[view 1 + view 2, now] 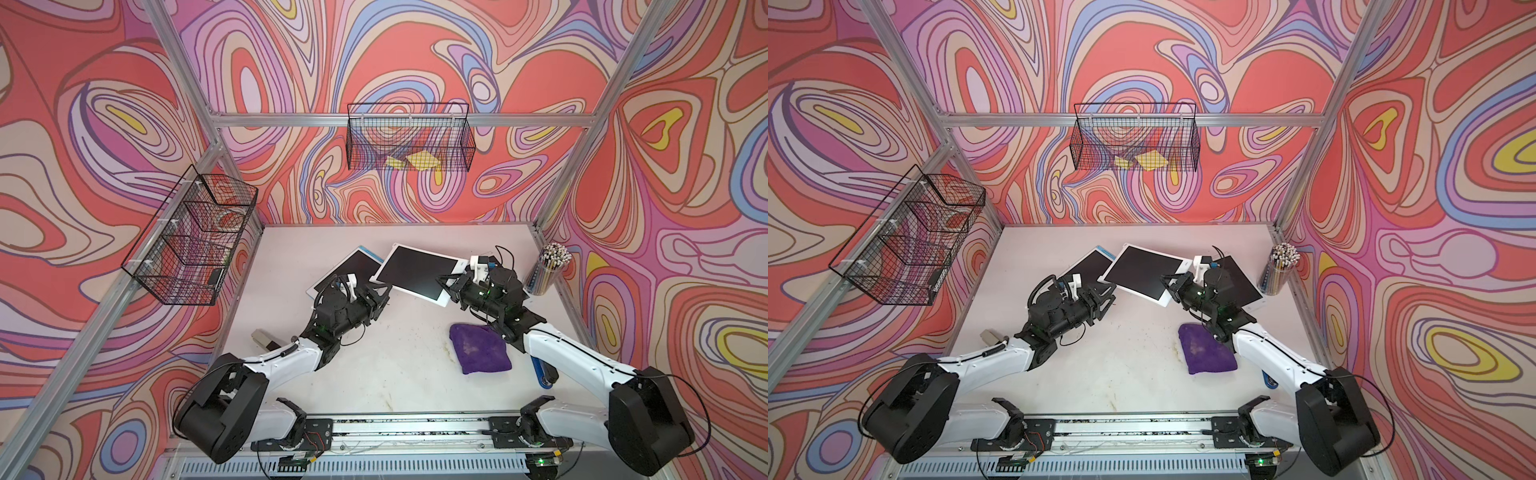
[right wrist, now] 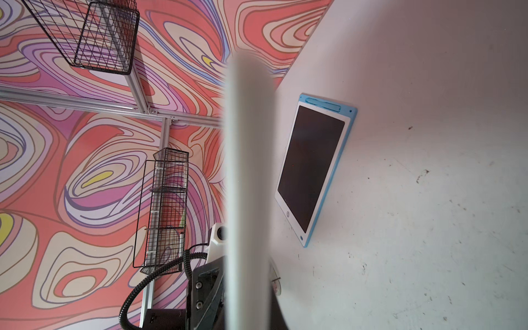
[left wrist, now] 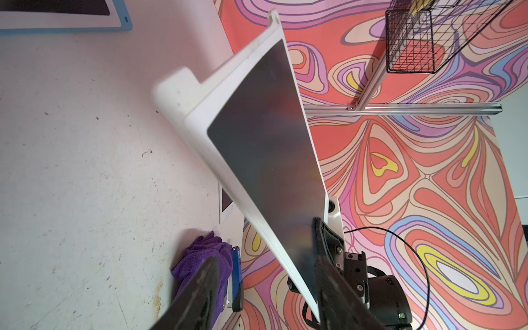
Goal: Wipe the drawing tablet
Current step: Pick up the drawing tablet from the center of the board.
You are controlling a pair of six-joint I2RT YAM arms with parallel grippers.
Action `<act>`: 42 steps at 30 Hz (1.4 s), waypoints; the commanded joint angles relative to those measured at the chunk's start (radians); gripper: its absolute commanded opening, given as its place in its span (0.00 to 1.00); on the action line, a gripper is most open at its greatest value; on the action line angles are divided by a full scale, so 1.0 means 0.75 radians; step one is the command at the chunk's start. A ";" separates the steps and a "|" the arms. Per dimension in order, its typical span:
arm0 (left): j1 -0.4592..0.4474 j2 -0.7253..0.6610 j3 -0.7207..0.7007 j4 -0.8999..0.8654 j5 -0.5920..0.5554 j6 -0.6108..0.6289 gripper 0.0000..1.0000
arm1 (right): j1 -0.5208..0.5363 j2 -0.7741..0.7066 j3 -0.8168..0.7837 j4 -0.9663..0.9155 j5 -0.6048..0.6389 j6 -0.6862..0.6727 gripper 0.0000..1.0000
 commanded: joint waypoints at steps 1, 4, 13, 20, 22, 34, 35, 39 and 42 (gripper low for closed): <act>-0.008 0.067 0.011 0.189 -0.019 -0.050 0.57 | -0.001 0.030 -0.045 0.173 -0.038 0.072 0.00; -0.016 0.141 0.023 0.285 -0.025 -0.086 0.56 | 0.007 0.068 -0.068 0.237 -0.051 0.110 0.00; -0.041 0.225 0.048 0.360 -0.037 -0.111 0.37 | 0.034 0.131 -0.108 0.340 -0.037 0.148 0.00; -0.043 0.242 0.048 0.352 -0.036 -0.108 0.30 | 0.050 0.156 -0.098 0.363 -0.051 0.167 0.00; -0.041 0.257 0.098 0.366 -0.043 -0.108 0.30 | 0.057 0.153 -0.097 0.355 -0.050 0.166 0.00; -0.041 0.300 0.154 0.389 -0.035 -0.108 0.09 | 0.072 0.155 -0.141 0.391 -0.032 0.189 0.00; -0.041 0.295 0.152 0.385 -0.035 -0.103 0.05 | 0.073 0.155 -0.143 0.391 -0.031 0.189 0.00; -0.041 0.267 0.130 0.373 -0.032 -0.091 0.00 | 0.073 0.149 -0.138 0.377 -0.033 0.169 0.04; -0.019 0.251 0.096 0.381 0.004 -0.079 0.00 | 0.068 0.102 -0.092 0.182 -0.015 0.088 0.33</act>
